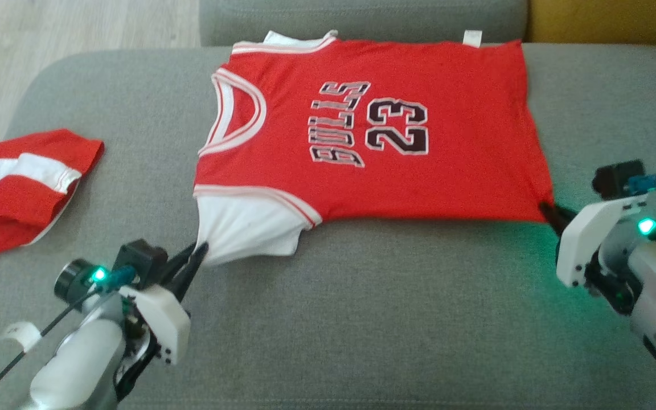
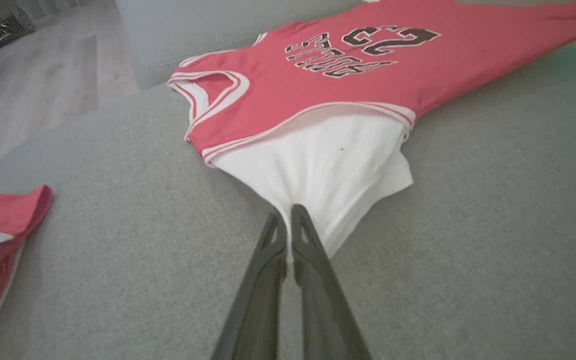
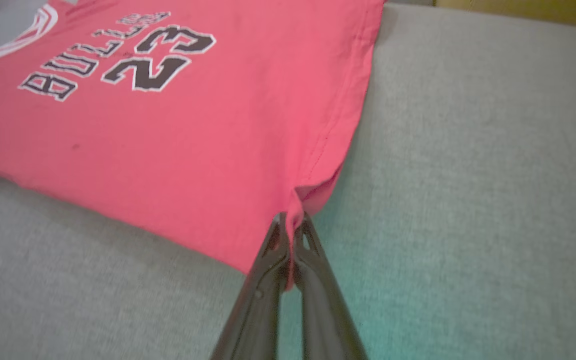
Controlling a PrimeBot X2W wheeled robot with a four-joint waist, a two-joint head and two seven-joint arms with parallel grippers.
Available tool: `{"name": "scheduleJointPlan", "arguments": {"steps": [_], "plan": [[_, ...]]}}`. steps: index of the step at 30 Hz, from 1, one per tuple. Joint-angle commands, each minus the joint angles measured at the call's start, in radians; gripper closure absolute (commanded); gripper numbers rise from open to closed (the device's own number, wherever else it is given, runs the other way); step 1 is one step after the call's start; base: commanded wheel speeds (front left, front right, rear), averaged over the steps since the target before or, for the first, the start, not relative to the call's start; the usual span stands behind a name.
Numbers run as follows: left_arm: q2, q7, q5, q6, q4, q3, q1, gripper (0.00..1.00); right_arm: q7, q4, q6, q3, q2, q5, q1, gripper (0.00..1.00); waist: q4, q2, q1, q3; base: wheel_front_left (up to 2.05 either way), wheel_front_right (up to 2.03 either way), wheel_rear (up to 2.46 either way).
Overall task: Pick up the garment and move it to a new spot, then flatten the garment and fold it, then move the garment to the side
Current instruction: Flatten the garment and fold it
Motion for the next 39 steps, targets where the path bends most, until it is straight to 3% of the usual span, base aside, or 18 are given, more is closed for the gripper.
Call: {"name": "scheduleJointPlan", "arguments": {"steps": [1,8,13,29,33,39], "plan": [[0.053,0.004,-0.011,0.001,-0.031,0.029,-0.026,1.00,0.010,-0.024,-0.001,0.013,-0.035,0.011,0.010,1.00,-0.007,-0.0001,0.0000,-0.017,0.00,0.00,0.00],[0.127,0.075,-0.133,0.001,-0.125,-0.019,0.040,1.00,0.133,-0.108,-0.001,0.081,-0.093,0.078,0.044,1.00,-0.018,-0.0001,0.0000,-0.069,0.00,0.00,0.00],[0.190,0.154,-0.296,0.001,-0.232,-0.033,0.101,1.00,0.215,-0.165,-0.001,0.111,-0.136,0.122,0.066,1.00,-0.021,-0.0001,0.0000,-0.099,0.00,0.00,0.00],[0.420,0.390,-0.618,0.001,-0.514,-0.135,0.203,1.00,0.530,-0.267,-0.001,0.083,-0.231,0.306,0.187,1.00,-0.013,-0.0001,0.0000,-0.131,0.00,0.00,0.00],[0.442,0.393,-0.638,0.001,-0.540,-0.122,0.186,1.00,0.538,-0.284,-0.001,0.053,-0.236,0.303,0.178,1.00,-0.015,-0.0001,0.0000,-0.126,0.00,0.00,0.00],[0.433,0.390,-0.643,0.001,-0.548,-0.098,0.129,1.00,0.557,-0.293,-0.001,0.014,-0.219,0.285,0.146,1.00,-0.021,-0.0001,0.0000,-0.119,0.00,0.00,0.00]]}}
